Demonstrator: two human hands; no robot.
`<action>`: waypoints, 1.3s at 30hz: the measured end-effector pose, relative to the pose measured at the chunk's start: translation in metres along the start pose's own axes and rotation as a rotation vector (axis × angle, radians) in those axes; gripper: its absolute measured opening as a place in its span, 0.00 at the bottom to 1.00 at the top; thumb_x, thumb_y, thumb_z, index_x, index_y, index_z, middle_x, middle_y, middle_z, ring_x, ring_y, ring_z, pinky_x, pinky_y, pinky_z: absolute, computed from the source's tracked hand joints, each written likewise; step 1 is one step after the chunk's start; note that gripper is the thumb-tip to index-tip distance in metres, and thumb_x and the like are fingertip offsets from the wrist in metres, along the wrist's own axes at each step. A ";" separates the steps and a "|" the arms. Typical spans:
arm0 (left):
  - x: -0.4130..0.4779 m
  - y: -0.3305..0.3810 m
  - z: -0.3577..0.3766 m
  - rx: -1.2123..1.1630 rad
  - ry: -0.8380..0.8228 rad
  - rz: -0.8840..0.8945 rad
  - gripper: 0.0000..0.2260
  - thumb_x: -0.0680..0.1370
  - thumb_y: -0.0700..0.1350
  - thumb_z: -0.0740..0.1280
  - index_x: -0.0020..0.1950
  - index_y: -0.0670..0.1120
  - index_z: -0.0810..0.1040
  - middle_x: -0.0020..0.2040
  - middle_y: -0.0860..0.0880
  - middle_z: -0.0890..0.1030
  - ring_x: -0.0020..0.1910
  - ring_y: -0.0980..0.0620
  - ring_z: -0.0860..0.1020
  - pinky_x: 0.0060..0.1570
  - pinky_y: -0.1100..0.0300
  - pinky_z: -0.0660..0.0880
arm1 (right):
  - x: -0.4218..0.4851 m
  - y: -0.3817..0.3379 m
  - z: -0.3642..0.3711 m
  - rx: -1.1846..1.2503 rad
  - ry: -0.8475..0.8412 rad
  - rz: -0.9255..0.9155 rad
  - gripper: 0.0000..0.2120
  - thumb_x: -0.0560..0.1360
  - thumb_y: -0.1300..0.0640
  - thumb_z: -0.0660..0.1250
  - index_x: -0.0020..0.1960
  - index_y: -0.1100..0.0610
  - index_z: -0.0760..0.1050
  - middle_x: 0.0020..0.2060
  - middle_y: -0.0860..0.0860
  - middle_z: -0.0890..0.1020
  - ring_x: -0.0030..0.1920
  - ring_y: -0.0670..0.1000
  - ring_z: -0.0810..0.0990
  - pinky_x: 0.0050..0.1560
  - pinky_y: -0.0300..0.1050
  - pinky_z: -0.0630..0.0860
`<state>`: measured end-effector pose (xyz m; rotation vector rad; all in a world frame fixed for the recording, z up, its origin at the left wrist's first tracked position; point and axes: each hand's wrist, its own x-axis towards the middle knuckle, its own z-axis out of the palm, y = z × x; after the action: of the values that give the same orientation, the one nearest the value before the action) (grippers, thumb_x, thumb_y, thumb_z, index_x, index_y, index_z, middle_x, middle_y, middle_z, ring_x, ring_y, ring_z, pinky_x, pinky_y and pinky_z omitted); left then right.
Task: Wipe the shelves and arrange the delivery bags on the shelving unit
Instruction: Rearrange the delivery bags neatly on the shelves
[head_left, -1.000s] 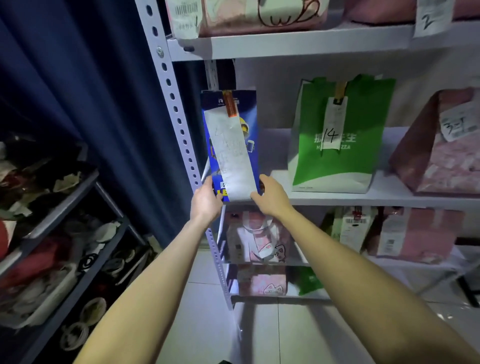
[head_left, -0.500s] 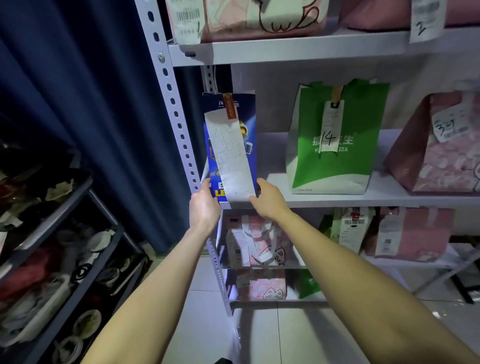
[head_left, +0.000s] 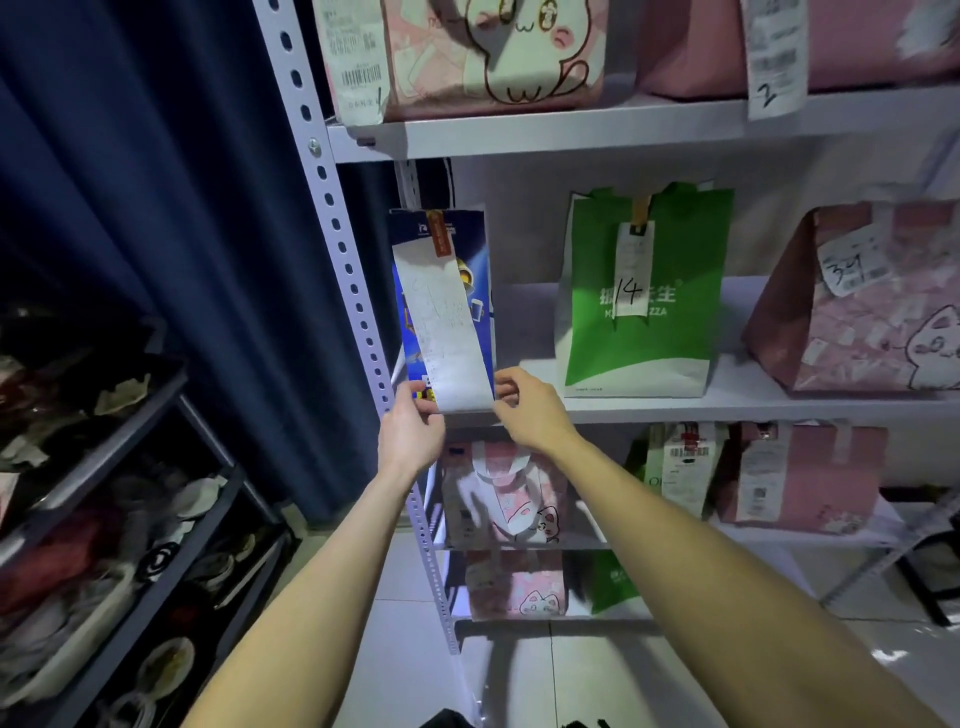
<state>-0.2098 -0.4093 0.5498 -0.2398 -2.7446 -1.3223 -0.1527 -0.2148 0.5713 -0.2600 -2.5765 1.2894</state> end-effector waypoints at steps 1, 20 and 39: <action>0.000 -0.002 -0.002 -0.010 0.005 -0.007 0.18 0.79 0.45 0.63 0.69 0.55 0.73 0.50 0.55 0.86 0.52 0.48 0.83 0.57 0.45 0.82 | -0.001 -0.001 0.000 0.003 -0.004 -0.008 0.19 0.78 0.63 0.67 0.68 0.56 0.76 0.56 0.49 0.83 0.51 0.50 0.81 0.57 0.44 0.78; -0.008 0.004 -0.031 -0.022 0.011 0.100 0.10 0.85 0.48 0.66 0.67 0.52 0.76 0.51 0.57 0.82 0.47 0.53 0.83 0.43 0.53 0.84 | -0.013 -0.005 0.016 -0.035 0.039 0.031 0.14 0.81 0.58 0.62 0.62 0.51 0.82 0.54 0.49 0.85 0.48 0.52 0.82 0.50 0.44 0.79; -0.024 0.090 0.074 -0.154 -0.098 0.380 0.10 0.83 0.43 0.68 0.64 0.49 0.79 0.52 0.52 0.84 0.50 0.54 0.83 0.55 0.49 0.83 | -0.043 0.084 -0.108 -0.061 0.488 0.205 0.08 0.77 0.58 0.69 0.56 0.54 0.80 0.47 0.49 0.85 0.43 0.50 0.84 0.49 0.49 0.84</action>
<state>-0.1713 -0.2991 0.5695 -0.8120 -2.4972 -1.4387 -0.0750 -0.0941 0.5599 -0.7640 -2.2112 1.0459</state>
